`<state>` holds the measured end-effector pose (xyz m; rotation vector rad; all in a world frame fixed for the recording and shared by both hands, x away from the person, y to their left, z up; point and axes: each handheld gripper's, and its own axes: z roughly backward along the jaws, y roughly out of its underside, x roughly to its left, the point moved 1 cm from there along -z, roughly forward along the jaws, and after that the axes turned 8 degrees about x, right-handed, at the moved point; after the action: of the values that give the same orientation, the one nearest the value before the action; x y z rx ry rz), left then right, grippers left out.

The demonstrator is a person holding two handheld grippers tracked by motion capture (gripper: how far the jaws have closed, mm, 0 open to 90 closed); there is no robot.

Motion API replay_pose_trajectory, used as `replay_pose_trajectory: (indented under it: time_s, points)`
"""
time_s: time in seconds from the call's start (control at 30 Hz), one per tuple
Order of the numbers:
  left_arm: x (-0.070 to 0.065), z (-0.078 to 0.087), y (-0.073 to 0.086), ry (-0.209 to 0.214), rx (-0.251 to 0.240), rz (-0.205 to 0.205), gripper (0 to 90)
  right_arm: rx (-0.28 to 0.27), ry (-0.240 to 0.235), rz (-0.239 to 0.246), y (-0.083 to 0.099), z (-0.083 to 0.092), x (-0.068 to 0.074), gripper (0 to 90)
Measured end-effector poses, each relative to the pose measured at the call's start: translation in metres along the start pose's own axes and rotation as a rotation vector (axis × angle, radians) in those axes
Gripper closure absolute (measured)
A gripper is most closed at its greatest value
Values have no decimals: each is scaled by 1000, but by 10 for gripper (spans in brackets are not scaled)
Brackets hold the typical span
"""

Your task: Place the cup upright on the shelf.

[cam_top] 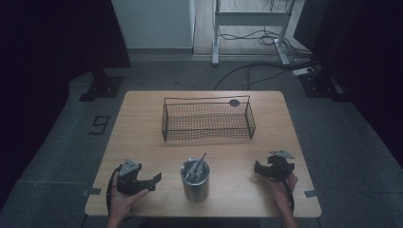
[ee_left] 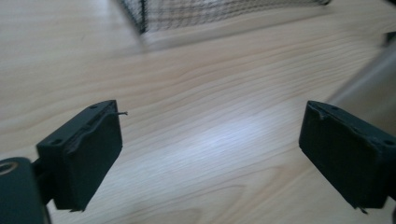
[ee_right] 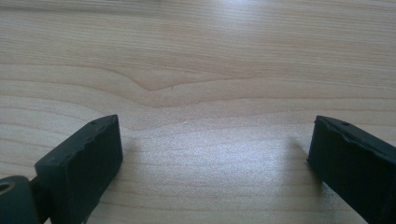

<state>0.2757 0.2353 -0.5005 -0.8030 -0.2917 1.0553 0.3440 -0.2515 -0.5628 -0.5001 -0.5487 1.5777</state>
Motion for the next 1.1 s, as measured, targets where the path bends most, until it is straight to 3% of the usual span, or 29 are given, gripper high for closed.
replay_pose_trajectory:
  time_s: [0.37,0.7,1.1]
  points:
    - [-24,17,-8,48,-35,-84,8,0,1,-2,0,0,0,29]
    - [-60,29,-13,110,-78,-188,0,-1,1,-2,0,0,0,31]
    - [-78,27,-13,145,-91,-231,0,-2,1,-3,-1,0,0,32]
